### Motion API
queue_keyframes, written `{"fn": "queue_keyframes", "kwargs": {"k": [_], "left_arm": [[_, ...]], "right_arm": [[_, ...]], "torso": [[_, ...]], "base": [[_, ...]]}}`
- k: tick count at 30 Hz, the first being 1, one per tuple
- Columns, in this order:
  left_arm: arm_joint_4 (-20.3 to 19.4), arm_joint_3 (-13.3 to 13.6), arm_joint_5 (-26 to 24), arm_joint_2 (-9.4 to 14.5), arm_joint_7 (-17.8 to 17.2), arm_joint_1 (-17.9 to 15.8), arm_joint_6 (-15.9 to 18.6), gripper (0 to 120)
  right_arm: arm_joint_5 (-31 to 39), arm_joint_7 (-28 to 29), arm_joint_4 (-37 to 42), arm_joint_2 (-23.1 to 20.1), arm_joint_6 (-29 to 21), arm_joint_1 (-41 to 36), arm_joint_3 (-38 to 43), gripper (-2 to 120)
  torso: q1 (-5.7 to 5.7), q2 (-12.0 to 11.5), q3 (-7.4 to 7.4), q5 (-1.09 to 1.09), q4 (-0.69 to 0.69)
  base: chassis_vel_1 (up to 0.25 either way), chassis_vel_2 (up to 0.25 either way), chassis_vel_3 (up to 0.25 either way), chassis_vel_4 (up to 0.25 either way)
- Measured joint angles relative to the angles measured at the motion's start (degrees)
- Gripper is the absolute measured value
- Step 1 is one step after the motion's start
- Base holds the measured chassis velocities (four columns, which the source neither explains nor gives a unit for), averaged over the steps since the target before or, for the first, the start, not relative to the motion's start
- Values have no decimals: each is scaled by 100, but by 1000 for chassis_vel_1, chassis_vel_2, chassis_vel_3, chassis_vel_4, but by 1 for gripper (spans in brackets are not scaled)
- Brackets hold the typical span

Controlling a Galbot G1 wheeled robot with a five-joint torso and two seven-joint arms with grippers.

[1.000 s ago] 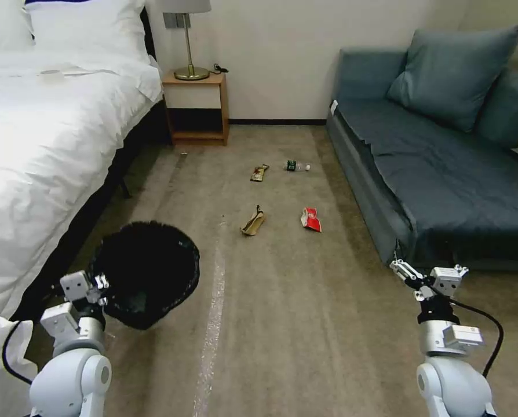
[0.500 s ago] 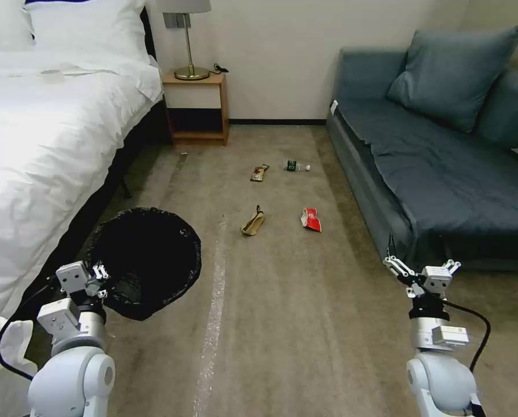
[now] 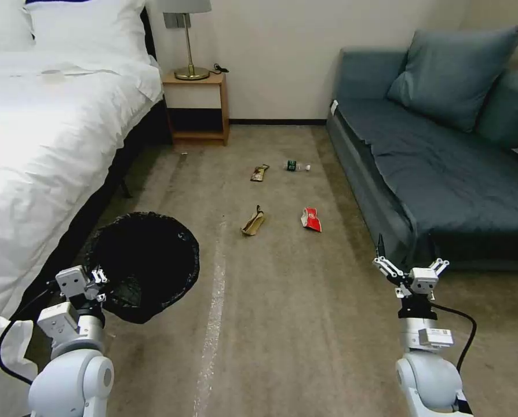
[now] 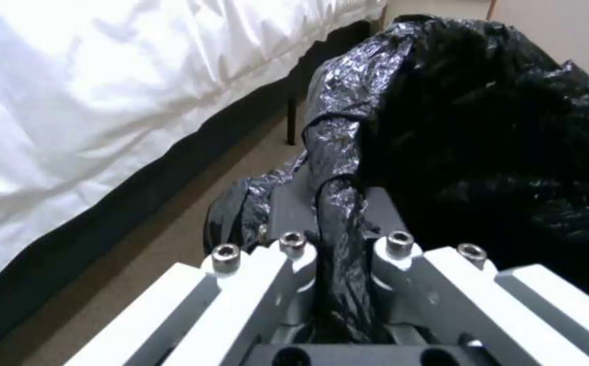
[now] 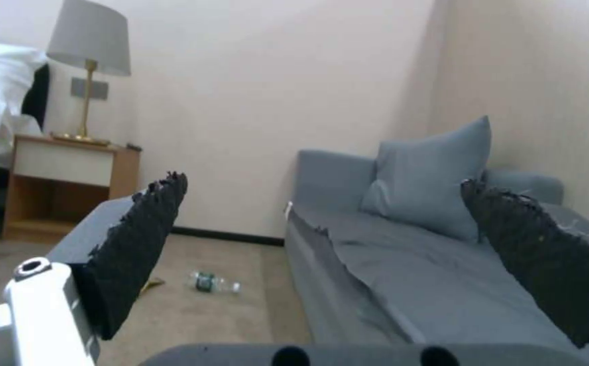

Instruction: Pick up the trash bin, then pick up the garbage on the floor and place it into the trash bin.

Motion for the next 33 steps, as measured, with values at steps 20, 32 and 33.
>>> {"fn": "queue_keyframes", "kwargs": {"k": [20,32,33], "left_arm": [[-67,30,44,25,76,37,-30,4],[-56,41,35,7,53,16,-24,4],[-46,34,36,4,52,16,-26,4]], "right_arm": [[14,-171,-41,16,-29,-44,90,100],[60,-253,-79,19,67,-32,159,100],[61,-254,-88,21,82,-32,160,100]], "torso": [[-1,0,0,0,0],[0,0,0,0,0],[-1,0,0,0,0]], "base": [[0,0,0,0],[0,0,0,0],[0,0,0,0]]}}
